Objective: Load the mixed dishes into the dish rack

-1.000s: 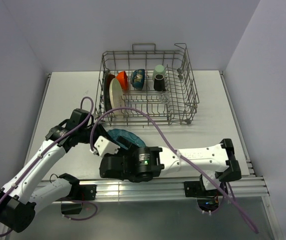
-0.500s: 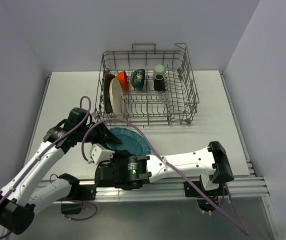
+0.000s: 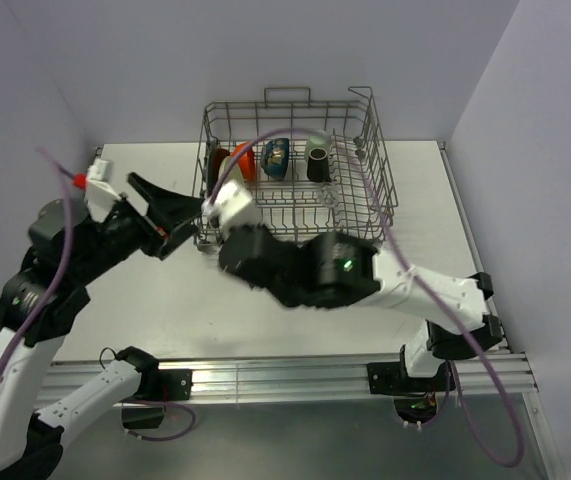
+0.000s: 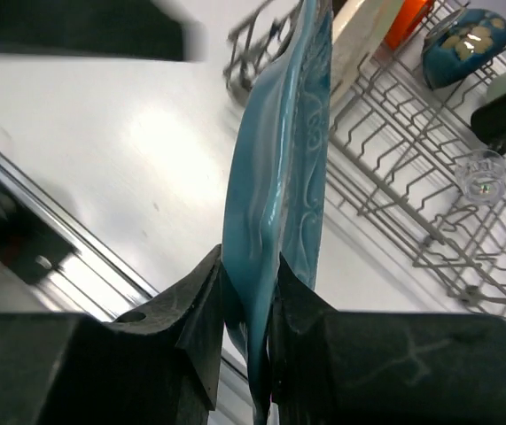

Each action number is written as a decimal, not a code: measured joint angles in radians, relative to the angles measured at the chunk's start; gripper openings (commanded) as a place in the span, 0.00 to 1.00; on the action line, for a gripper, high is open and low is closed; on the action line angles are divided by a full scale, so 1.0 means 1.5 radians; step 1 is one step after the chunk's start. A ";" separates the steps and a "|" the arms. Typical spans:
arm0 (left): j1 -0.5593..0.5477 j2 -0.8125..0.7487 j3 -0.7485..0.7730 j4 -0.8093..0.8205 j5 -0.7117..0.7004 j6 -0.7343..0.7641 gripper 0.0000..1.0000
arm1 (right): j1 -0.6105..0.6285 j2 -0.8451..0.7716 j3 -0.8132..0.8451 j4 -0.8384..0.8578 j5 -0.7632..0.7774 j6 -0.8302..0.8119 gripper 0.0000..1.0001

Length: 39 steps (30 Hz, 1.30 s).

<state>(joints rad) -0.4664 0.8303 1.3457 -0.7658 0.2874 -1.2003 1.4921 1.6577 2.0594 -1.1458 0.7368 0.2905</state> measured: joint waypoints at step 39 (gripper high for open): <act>0.002 -0.215 -0.164 -0.081 -0.136 -0.082 0.99 | -0.521 0.167 -0.031 0.268 -0.428 0.291 0.00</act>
<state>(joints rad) -0.4633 0.5083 1.0996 -0.8879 0.0834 -1.3239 0.7101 1.9079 2.0125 -0.7433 0.0948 0.7265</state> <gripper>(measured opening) 0.994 0.273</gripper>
